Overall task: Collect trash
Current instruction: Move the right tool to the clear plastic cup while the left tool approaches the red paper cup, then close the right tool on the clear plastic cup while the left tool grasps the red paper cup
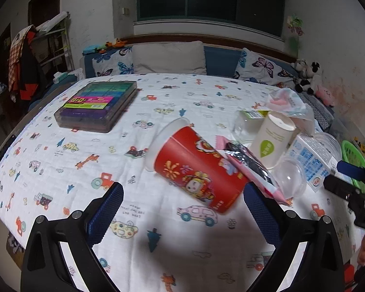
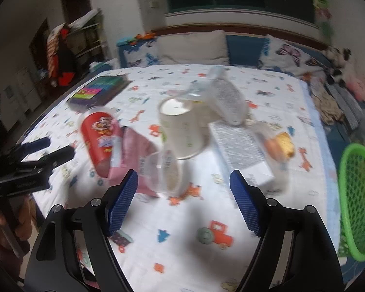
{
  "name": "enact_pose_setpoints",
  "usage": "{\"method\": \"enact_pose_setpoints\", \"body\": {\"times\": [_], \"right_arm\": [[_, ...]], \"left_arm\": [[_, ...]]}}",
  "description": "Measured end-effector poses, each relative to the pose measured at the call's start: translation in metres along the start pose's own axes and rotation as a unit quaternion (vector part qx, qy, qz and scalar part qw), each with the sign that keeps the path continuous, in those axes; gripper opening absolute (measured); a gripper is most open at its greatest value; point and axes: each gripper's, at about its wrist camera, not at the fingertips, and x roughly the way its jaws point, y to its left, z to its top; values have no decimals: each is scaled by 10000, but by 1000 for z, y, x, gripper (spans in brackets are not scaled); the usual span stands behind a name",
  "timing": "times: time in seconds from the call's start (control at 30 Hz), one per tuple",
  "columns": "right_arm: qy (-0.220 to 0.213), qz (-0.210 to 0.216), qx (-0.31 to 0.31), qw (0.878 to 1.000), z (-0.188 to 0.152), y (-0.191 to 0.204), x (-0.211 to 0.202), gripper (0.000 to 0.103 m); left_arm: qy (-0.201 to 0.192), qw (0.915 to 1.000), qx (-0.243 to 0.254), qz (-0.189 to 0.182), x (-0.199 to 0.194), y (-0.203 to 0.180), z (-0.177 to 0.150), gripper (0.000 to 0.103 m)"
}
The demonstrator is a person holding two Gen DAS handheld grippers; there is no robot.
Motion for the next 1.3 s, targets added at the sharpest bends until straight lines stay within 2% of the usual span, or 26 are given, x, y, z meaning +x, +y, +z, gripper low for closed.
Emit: {"method": "enact_pose_setpoints", "body": {"times": [0.27,0.47,0.67,1.0,1.3], "right_arm": [[200,336,-113,9992,1,17,20,71],[209,364,-375,9984,6,33,25,71],[301,362,-58,9989,5,21,37,68],[499,408,153,9978,4,8,66,64],[598,683,329,9953,1,1,77,44]], "left_arm": [[7,9998,-158,134,2,17,1,96],[35,9994,-312,171,5,29,2,96],[57,9991,-365,211,9,37,2,96],[132,9993,-343,59,17,32,6,96],[400,9977,-514,-160,39,29,12,96]]}}
